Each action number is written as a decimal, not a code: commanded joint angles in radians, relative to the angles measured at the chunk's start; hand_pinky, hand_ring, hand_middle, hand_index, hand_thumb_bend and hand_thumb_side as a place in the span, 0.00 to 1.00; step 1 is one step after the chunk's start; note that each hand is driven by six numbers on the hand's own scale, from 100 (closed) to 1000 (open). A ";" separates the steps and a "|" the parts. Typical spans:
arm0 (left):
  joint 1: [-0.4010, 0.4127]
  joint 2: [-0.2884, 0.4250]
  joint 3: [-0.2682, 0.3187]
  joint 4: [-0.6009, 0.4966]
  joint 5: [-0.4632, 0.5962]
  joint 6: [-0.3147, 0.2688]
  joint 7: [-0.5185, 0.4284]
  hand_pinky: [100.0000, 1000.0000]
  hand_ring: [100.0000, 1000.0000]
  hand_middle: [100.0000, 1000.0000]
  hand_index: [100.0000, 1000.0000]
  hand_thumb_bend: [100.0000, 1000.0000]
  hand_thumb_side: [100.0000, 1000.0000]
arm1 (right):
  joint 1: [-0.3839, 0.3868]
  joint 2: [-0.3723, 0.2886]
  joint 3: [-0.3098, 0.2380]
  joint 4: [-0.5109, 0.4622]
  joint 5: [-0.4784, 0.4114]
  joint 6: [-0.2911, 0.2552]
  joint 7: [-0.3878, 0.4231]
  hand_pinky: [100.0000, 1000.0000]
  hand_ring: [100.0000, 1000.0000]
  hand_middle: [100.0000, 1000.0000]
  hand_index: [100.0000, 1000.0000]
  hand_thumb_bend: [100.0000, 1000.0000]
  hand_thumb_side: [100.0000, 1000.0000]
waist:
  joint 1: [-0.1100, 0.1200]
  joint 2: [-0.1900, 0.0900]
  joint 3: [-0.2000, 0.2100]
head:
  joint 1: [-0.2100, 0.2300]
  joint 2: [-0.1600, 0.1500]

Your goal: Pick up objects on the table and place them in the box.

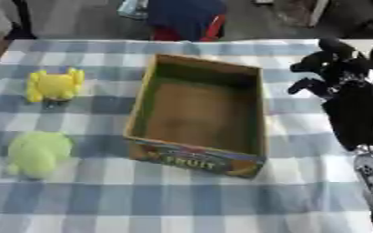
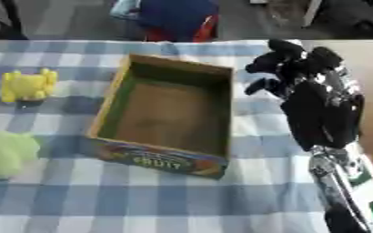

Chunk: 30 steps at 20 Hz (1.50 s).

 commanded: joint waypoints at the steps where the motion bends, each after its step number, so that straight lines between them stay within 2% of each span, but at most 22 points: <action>1: -0.010 0.054 0.008 -0.019 -0.012 0.013 0.001 0.25 0.61 0.54 0.86 0.19 0.58 | -0.007 -0.010 -0.007 -0.021 0.002 0.000 0.001 0.50 0.70 0.62 0.83 0.00 1.00 | 0.002 -0.021 -0.003 | 0.002 0.018; 4: -0.014 0.103 0.010 -0.019 -0.026 0.055 0.015 0.24 0.60 0.53 0.86 0.19 0.58 | -0.008 -0.010 -0.008 -0.021 -0.003 -0.001 -0.001 0.50 0.70 0.62 0.83 0.00 1.00 | 0.002 -0.025 -0.006 | 0.015 0.032; 9: -0.019 0.209 0.002 -0.019 -0.072 0.146 0.027 0.24 0.60 0.54 0.86 0.18 0.59 | -0.010 -0.011 -0.010 -0.021 -0.011 -0.002 -0.006 0.50 0.70 0.62 0.83 0.00 1.00 | 0.006 -0.032 -0.015 | 0.032 0.038; 20: -0.016 0.386 -0.019 -0.019 -0.196 0.308 -0.084 0.23 0.63 0.57 0.88 0.21 0.63 | -0.008 -0.011 -0.018 -0.021 -0.029 0.000 -0.020 0.50 0.70 0.62 0.83 0.00 1.00 | 0.017 -0.052 -0.048 | 0.049 0.061; 25: -0.004 0.469 -0.029 -0.019 -0.266 0.419 -0.187 0.25 0.65 0.60 0.89 0.19 0.65 | 0.000 -0.014 -0.023 -0.021 -0.028 -0.003 -0.026 0.50 0.70 0.62 0.83 0.00 1.00 | 0.020 -0.058 -0.059 | 0.048 0.068; 27: 0.001 0.512 -0.039 -0.019 -0.297 0.460 -0.247 0.27 0.67 0.62 0.90 0.18 0.72 | 0.004 -0.016 -0.024 -0.021 -0.026 -0.006 -0.027 0.50 0.70 0.62 0.83 0.00 1.00 | 0.019 -0.060 -0.061 | 0.048 0.070; 28: 0.002 0.533 -0.044 -0.019 -0.314 0.473 -0.280 0.27 0.67 0.62 0.90 0.19 0.73 | 0.005 -0.017 -0.024 -0.021 -0.025 -0.008 -0.028 0.50 0.70 0.62 0.83 0.00 1.00 | 0.019 -0.060 -0.062 | 0.047 0.070; 29: 0.001 0.547 -0.048 -0.019 -0.328 0.481 -0.309 0.29 0.69 0.64 0.90 0.29 0.76 | 0.007 -0.018 -0.025 -0.021 -0.024 -0.009 -0.028 0.50 0.70 0.62 0.83 0.00 1.00 | 0.019 -0.061 -0.063 | 0.047 0.071; 30: 0.003 0.571 -0.059 -0.019 -0.341 0.484 -0.353 0.29 0.70 0.64 0.90 0.30 0.76 | 0.009 -0.019 -0.025 -0.021 -0.023 -0.010 -0.028 0.50 0.70 0.62 0.83 0.00 1.00 | 0.020 -0.061 -0.064 | 0.047 0.072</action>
